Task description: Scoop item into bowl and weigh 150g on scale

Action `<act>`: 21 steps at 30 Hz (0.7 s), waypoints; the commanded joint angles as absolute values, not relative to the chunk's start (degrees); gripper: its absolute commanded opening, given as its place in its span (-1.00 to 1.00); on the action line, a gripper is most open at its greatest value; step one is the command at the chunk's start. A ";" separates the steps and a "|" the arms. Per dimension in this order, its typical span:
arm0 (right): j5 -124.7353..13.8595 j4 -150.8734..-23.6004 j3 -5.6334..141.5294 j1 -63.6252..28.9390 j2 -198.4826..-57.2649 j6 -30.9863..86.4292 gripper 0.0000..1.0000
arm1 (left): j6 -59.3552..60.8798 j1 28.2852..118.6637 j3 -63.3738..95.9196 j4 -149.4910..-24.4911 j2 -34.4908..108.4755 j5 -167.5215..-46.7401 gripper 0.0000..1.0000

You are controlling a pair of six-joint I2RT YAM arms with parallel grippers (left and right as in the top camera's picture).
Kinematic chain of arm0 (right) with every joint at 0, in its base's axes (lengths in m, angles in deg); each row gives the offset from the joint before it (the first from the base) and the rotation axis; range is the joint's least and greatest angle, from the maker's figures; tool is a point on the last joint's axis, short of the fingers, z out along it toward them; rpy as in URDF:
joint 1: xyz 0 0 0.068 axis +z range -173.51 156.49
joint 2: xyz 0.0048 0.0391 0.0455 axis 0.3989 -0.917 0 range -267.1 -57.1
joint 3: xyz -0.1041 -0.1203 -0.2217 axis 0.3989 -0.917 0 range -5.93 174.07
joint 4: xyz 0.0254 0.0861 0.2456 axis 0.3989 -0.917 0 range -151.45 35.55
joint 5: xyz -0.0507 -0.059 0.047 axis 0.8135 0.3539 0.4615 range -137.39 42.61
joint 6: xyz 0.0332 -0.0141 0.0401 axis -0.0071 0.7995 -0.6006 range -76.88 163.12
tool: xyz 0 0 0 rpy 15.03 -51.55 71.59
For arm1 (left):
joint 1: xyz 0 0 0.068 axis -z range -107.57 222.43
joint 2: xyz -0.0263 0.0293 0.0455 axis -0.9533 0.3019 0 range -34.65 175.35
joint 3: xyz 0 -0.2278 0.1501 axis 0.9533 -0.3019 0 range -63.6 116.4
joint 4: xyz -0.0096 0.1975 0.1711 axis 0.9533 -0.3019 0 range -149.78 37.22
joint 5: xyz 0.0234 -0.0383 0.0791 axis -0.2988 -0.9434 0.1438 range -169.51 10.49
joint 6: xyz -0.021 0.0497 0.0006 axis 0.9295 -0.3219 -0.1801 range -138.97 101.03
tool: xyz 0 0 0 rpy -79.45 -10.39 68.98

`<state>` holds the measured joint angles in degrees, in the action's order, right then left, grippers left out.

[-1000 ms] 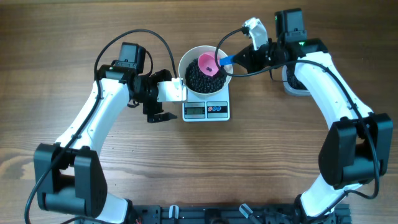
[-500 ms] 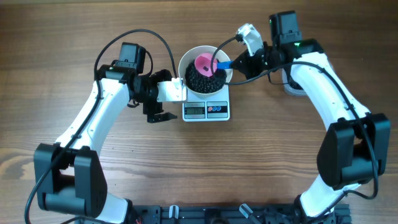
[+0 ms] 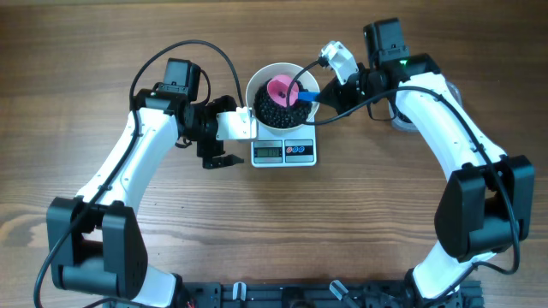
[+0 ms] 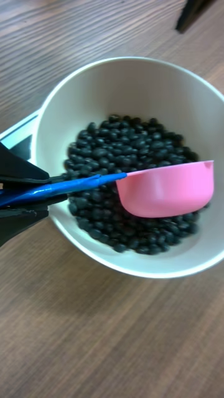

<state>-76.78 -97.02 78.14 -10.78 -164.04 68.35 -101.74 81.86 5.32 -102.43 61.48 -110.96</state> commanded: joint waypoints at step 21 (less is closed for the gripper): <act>-81.35 -101.02 79.35 -11.45 -160.80 70.15 -0.91 | -101.19 81.97 4.95 -102.48 62.14 -112.22 1.00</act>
<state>-79.56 -99.77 78.14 -11.32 -162.72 70.78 -101.76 81.86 5.32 -102.43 61.48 -110.93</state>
